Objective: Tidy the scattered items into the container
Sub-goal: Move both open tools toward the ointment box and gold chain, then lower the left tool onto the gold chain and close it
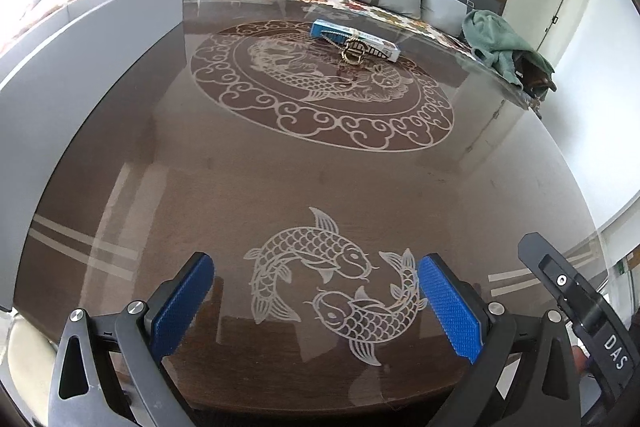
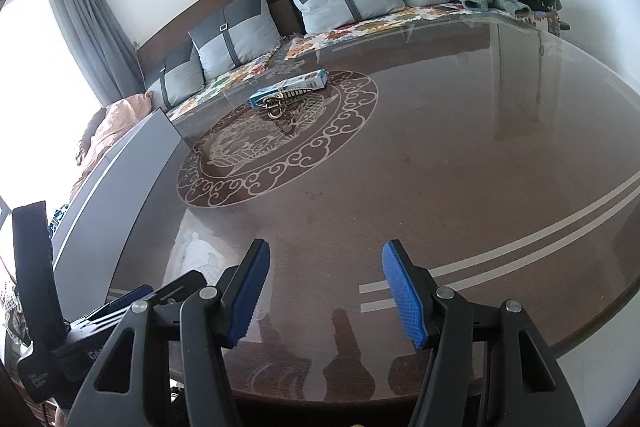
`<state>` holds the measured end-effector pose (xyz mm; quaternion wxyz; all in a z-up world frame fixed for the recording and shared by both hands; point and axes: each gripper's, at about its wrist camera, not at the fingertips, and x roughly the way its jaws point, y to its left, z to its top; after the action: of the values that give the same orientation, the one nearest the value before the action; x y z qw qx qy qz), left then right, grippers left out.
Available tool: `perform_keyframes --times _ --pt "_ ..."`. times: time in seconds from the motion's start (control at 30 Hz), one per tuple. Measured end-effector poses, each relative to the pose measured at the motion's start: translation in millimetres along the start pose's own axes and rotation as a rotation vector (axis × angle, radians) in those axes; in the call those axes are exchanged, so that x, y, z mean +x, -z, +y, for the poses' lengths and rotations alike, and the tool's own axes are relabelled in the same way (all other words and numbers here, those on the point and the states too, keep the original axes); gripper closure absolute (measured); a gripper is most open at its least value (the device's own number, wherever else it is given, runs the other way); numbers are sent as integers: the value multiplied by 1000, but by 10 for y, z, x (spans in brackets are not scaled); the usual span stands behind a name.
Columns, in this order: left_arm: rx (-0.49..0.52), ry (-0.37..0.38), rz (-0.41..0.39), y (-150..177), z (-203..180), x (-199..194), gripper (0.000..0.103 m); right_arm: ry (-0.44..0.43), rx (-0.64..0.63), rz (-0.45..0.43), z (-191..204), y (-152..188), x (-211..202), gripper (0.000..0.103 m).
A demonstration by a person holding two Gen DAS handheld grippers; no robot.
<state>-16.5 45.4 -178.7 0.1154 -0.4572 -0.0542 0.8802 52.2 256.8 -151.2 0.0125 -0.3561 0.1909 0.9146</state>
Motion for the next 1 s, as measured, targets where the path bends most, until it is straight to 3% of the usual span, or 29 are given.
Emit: perform_keyframes --times 0.33,0.57,0.73,0.9,1.0 --pt "22 5 5 -6 -5 32 0 -16 17 -20 -34 -18 18 43" --pt "-14 -2 7 -2 73 28 0 -55 -46 -6 135 -2 86 43" --pt "-7 -18 -37 -46 52 -111 0 -51 17 -5 19 1 83 43" --pt "-19 3 -41 -385 34 -116 0 -55 67 5 -88 -10 123 43" --pt "-37 38 -8 -794 -2 58 0 -65 62 9 -88 -16 137 43"
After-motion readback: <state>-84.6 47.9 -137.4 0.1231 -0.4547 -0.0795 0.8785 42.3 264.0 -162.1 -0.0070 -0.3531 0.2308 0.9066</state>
